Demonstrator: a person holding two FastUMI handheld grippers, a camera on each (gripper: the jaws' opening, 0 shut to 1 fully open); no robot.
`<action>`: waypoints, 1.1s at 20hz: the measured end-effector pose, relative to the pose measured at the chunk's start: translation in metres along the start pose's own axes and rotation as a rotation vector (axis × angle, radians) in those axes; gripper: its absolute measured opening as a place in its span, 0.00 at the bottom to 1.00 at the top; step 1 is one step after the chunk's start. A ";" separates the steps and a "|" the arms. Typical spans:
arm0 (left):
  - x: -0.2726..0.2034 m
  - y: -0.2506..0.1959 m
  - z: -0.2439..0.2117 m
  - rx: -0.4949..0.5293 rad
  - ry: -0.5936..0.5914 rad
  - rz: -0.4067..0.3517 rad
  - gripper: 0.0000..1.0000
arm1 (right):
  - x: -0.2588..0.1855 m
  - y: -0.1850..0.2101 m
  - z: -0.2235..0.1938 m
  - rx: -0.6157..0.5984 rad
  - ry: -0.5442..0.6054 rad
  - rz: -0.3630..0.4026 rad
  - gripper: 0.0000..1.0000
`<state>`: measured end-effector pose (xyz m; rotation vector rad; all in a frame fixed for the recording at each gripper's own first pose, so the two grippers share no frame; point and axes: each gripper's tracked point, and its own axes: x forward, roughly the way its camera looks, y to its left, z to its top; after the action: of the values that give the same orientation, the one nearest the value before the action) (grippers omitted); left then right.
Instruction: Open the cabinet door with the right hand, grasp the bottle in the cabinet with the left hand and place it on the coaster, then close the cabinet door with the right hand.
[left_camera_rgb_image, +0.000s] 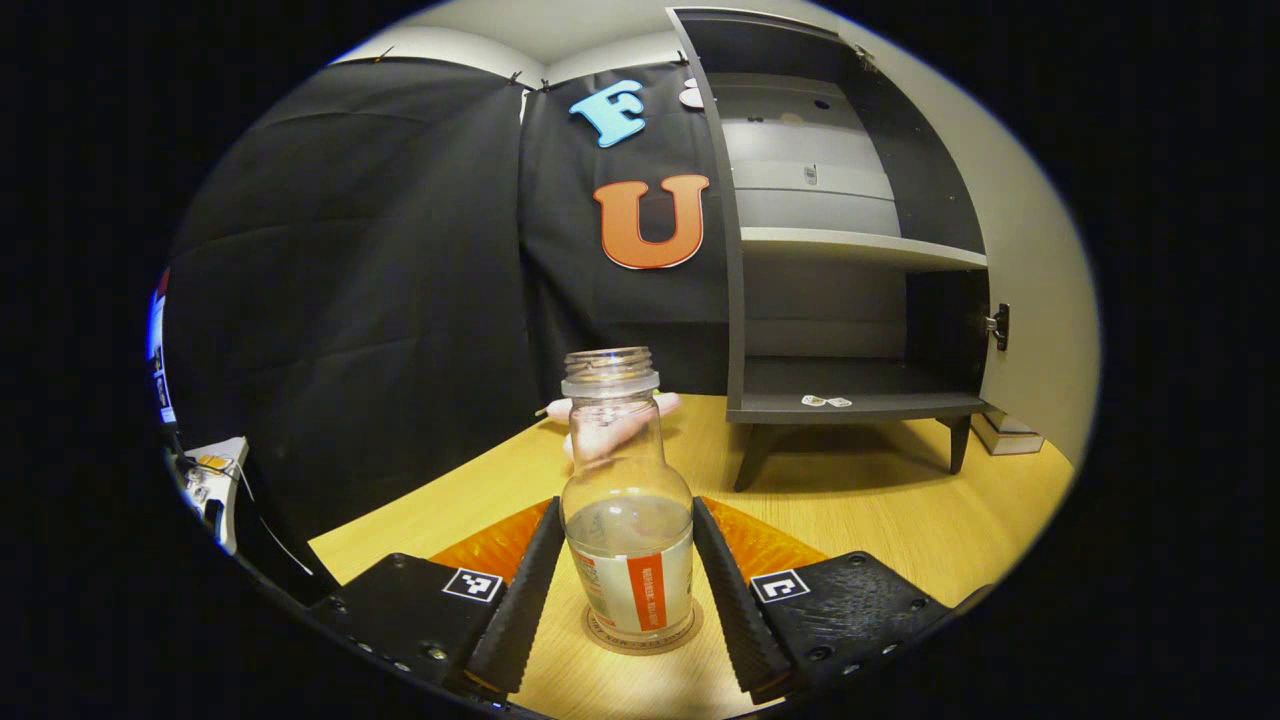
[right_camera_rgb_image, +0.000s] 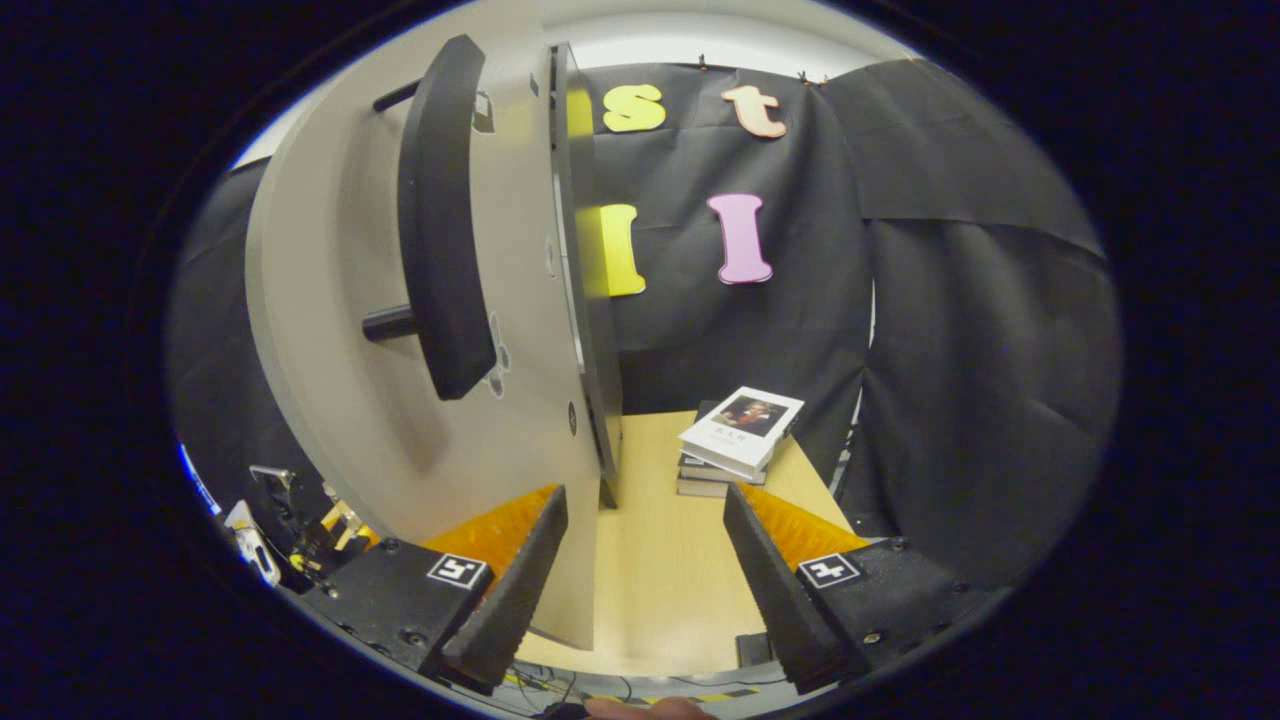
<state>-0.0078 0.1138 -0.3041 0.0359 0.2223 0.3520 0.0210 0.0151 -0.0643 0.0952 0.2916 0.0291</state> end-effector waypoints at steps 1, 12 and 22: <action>0.005 0.002 -0.003 0.006 -0.004 0.007 0.75 | -0.001 -0.002 -0.004 -0.023 0.012 -0.011 0.98; 0.017 -0.001 -0.023 0.013 0.009 0.045 0.75 | 0.001 -0.004 -0.010 -0.098 0.046 -0.008 0.98; 0.009 -0.004 -0.031 0.036 0.037 0.072 0.79 | 0.004 -0.001 -0.012 -0.102 0.068 0.036 0.98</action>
<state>-0.0047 0.1132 -0.3370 0.0726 0.2645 0.4202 0.0213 0.0155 -0.0773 -0.0016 0.3559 0.0834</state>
